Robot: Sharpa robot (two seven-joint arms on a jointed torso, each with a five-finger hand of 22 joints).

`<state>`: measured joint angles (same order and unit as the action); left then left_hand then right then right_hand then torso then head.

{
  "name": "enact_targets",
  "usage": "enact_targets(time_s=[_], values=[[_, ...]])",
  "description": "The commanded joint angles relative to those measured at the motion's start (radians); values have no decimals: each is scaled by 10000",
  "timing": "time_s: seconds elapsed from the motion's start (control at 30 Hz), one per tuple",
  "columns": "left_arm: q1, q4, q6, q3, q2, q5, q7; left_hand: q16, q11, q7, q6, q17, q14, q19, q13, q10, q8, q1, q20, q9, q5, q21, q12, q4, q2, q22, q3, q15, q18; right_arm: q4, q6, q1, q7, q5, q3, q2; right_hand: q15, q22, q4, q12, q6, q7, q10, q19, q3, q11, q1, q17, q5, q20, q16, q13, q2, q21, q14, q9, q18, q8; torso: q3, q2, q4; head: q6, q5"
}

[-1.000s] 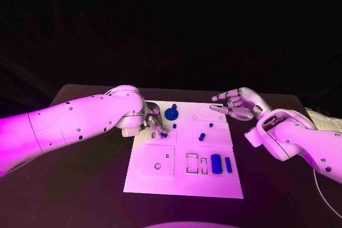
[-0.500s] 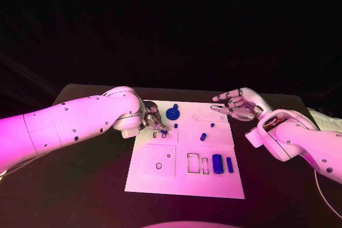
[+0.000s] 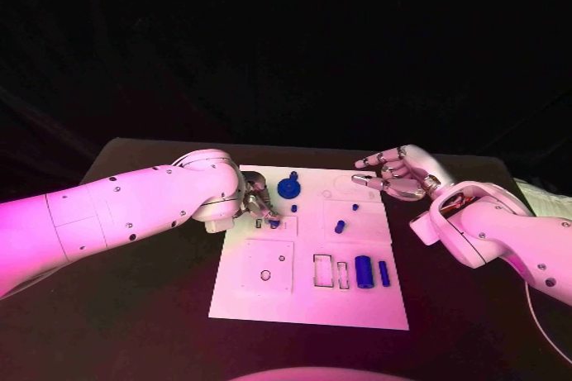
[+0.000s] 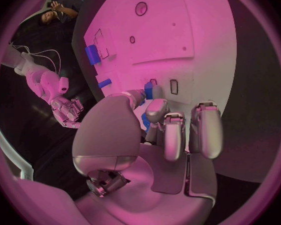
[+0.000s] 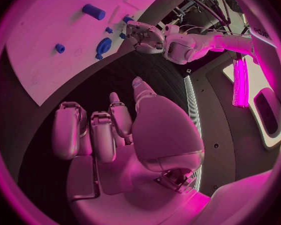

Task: Assemble the parts on the task board

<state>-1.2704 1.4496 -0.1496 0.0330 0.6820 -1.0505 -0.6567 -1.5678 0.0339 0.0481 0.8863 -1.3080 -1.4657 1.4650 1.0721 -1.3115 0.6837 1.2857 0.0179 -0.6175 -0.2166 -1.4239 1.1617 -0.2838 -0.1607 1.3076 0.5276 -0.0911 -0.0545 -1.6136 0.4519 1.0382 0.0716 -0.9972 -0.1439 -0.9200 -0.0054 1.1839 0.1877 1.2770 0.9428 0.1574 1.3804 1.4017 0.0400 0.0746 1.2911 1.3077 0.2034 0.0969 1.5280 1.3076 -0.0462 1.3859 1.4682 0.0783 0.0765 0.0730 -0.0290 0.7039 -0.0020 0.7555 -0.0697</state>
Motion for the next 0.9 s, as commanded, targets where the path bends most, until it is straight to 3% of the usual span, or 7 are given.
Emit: enact_targets(time_s=[0.03,0.5,0.9], values=[[39,44,-386,5,-14,-691,62,-30,-2,-77,1,-2628,-1051,372,8,-75,42,-100,-43,-25,-53,-22,23,1679,2,394,1721,-35,74,-8,-180,-12,83,-18,1,9,2,-14,10,36,62,9,-4,-49,-72,-30,-20,1828,23,13,-40,364,82,-56,832,13,2,53,-1,-1,3,-13,1],[60,151,-688,1,81,-1149,42,-30,6,-83,21,-2628,-1051,390,48,-110,58,-159,-49,-58,-77,-52,58,1802,-57,449,1805,-42,85,-5,-222,-16,105,8,2,8,1,-37,19,23,61,9,-13,-59,-89,-30,-20,1811,55,12,-51,351,86,-67,828,13,6,53,2,1,-4,42,-37],[70,274,-888,-1,162,-1176,35,-30,24,-101,96,-2628,-1051,416,134,-194,82,-427,-66,-137,-496,-89,120,2049,-180,533,2004,-58,99,-7,-237,-22,111,9,2,19,1,-37,19,23,61,9,-13,-59,-89,-30,-20,1811,55,12,-51,351,86,-67,828,13,6,53,6,0,-2,74,-35]])
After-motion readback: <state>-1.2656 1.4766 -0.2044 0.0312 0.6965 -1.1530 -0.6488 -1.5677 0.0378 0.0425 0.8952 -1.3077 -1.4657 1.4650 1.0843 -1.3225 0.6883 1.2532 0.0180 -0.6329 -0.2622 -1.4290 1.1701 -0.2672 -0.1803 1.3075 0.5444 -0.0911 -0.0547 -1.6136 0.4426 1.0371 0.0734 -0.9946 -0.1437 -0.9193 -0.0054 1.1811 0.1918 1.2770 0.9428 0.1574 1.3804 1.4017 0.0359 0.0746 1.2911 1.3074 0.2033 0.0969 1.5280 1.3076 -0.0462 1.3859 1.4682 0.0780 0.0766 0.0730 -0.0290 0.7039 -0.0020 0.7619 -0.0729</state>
